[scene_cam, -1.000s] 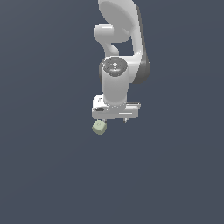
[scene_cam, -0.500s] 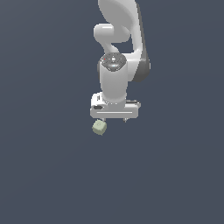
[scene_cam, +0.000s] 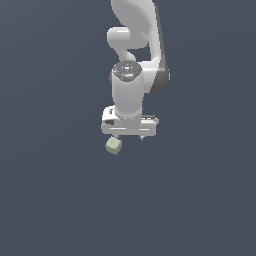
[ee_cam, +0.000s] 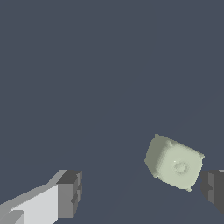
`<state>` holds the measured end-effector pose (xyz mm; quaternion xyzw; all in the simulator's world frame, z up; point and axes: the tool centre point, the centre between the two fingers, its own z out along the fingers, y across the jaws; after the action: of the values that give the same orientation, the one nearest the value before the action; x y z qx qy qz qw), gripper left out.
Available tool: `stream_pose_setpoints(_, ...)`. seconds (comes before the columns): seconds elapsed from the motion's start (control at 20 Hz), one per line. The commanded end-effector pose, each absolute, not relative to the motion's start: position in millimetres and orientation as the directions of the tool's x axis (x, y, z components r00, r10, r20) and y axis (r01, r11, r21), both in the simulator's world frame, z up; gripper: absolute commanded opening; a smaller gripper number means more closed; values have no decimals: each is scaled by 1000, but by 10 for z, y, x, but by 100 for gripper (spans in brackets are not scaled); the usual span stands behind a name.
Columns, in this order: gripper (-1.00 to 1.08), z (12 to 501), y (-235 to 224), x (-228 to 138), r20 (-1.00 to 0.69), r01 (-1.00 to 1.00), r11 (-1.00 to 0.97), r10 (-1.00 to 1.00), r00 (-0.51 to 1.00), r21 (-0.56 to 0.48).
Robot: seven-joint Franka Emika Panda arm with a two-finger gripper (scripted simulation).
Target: Pick up the object and move it to a goal position.
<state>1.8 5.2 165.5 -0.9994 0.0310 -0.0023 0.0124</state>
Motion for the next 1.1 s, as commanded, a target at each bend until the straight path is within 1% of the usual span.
stream_pose_setpoints(0.0,100,1582,-18,-9,2,-96,-995,-96,995,-24)
stream_pose_setpoints(0.6,100,1001,-604,-311,-1,-379,-925,-379,925,-6)
stream_pose_setpoints(0.85,100,903,-712,-380,0,-428,-904,-428,904,0)
stream_pose_setpoints(1.05,100,900,-711,-381,-1,-426,-904,-426,904,0)
